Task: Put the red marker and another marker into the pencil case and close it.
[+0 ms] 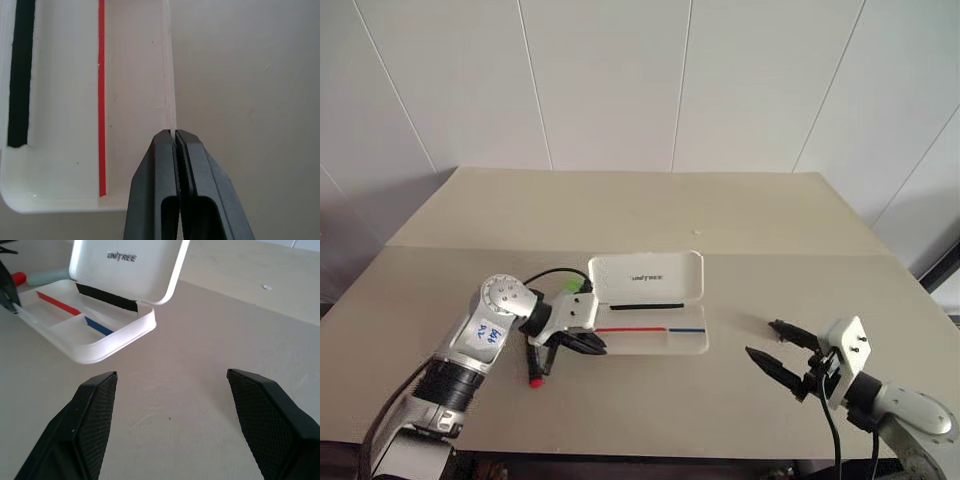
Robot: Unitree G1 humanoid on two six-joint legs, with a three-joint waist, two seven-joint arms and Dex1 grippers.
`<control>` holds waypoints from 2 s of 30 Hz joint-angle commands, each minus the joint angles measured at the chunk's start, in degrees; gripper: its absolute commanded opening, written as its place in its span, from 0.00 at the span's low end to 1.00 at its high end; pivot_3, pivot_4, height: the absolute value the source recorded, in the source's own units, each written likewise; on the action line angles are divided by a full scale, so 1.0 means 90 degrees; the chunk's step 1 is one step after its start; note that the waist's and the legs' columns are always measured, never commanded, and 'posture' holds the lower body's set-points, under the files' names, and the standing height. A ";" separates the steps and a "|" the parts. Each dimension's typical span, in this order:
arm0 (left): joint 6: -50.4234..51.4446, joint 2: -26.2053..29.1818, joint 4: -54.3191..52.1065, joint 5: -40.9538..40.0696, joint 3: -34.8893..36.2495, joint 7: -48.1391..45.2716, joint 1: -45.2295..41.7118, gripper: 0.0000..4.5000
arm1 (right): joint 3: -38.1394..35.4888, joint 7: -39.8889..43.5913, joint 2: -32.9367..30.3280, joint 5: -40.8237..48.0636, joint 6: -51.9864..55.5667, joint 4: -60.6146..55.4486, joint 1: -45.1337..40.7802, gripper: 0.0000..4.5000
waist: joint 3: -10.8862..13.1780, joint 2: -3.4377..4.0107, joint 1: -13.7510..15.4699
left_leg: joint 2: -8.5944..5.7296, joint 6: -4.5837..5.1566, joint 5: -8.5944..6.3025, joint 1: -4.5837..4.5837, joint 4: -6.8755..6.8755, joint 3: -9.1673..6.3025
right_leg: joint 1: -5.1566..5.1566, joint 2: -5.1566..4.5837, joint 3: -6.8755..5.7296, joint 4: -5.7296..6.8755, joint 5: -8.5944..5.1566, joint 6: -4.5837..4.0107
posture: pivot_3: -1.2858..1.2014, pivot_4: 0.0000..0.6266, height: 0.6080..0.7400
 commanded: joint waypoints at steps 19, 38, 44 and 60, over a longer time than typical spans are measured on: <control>0.0941 0.0091 -0.1166 -0.0059 -0.0802 0.0756 0.0097 0.30 | -0.0232 -0.0073 -0.0040 0.0078 -0.0057 -0.0354 0.0138 1.00 | 0.0000 0.0000 0.0002 | -0.0001 0.0000 0.0000 0.0009 0.0017 0.0004 | 0.0014 0.0000 0.0002 -0.0001 -0.0006 -0.0011 | 0.52 0.24 1.00; 0.2793 0.0089 -0.3121 -0.1223 0.0746 0.2365 0.0447 0.99 | -0.0017 0.0417 -0.0168 0.0175 0.0020 0.0104 -0.0384 1.00 | 0.0000 0.0001 -0.0013 | 0.0002 0.0000 0.0000 0.0010 0.0012 0.0004 | 0.0012 0.0001 0.0002 -0.0006 -0.0008 -0.0013 | 0.52 0.24 1.00; 0.3515 -0.0745 -0.3896 -0.1229 0.1892 0.4232 0.1164 0.99 | 0.0273 0.1019 -0.0309 0.0092 -0.0086 0.0904 -0.1017 1.00 | 0.0001 0.0000 -0.0016 | 0.0002 -0.0001 -0.0001 0.0013 0.0010 0.0002 | 0.0014 0.0000 0.0001 -0.0005 -0.0006 -0.0008 | 0.52 0.24 1.00; 0.7878 -0.2728 -0.5502 0.0023 0.2299 0.8237 0.1843 0.99 | 0.0480 0.3691 -0.0611 0.0343 -0.1106 0.3012 -0.2653 1.00 | 0.0009 -0.0013 -0.0017 | -0.0003 -0.0006 -0.0009 0.0009 0.0053 -0.0002 | 0.0026 0.0001 -0.0002 -0.0005 0.0005 0.0010 | 0.52 0.24 1.00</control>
